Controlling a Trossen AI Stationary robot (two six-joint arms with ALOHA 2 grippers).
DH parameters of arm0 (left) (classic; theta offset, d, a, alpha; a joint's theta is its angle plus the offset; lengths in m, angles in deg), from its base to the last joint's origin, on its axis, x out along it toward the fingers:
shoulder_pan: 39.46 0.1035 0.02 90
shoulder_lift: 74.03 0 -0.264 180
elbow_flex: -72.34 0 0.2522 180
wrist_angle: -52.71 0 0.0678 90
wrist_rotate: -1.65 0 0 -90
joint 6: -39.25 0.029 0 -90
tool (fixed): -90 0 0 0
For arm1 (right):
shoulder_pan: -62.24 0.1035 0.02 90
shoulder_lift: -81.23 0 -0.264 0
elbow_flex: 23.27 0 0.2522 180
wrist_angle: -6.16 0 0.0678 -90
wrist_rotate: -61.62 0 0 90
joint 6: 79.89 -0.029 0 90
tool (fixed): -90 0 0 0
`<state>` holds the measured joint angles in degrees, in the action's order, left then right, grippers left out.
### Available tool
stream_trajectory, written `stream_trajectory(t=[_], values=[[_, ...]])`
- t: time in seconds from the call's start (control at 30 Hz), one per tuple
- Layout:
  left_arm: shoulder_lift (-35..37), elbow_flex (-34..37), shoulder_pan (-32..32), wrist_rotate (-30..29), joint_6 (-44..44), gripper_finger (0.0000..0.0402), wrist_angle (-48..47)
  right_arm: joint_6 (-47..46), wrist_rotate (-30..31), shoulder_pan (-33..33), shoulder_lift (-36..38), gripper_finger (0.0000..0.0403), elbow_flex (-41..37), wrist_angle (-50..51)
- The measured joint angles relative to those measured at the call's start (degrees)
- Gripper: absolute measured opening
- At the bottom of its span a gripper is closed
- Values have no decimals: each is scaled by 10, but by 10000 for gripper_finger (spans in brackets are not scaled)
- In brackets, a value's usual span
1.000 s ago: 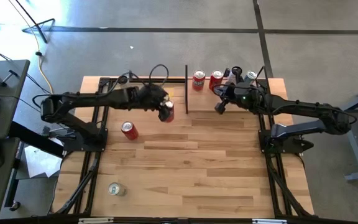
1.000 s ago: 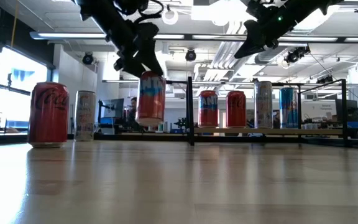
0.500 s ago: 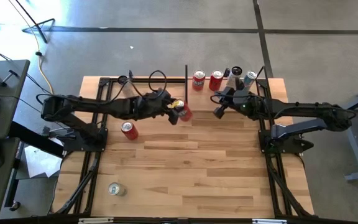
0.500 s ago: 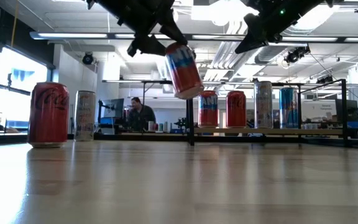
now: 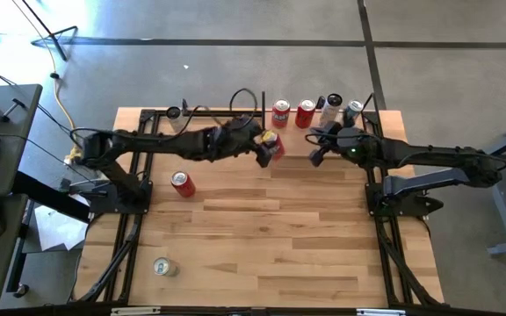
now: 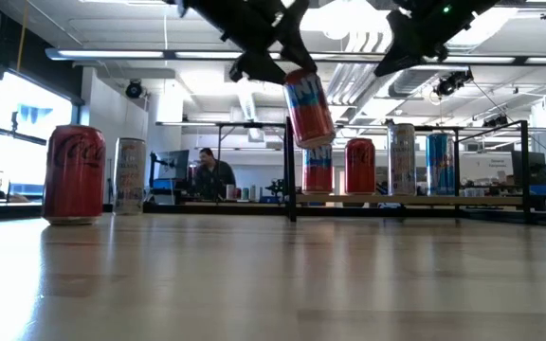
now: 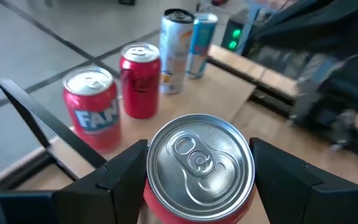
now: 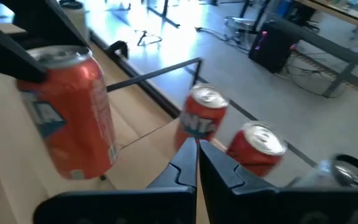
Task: Place canned beverage on shelf
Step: Put the orange soda can on the shelf aligned with the orange soda can
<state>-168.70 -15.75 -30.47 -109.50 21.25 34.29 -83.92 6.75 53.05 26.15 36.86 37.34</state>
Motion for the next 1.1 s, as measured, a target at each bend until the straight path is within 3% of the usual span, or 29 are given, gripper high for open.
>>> stream_trajectory(t=[0.23,0.43,1.1], values=[[-88,-105,36,51,21,234,-31,-2,14,0,47,0,0,15],[-151,-163,54,52,22,234,-58,0,14,0,48,0,0,18],[-200,-178,102,53,24,246,-54,-2,13,0,48,0,0,31]])
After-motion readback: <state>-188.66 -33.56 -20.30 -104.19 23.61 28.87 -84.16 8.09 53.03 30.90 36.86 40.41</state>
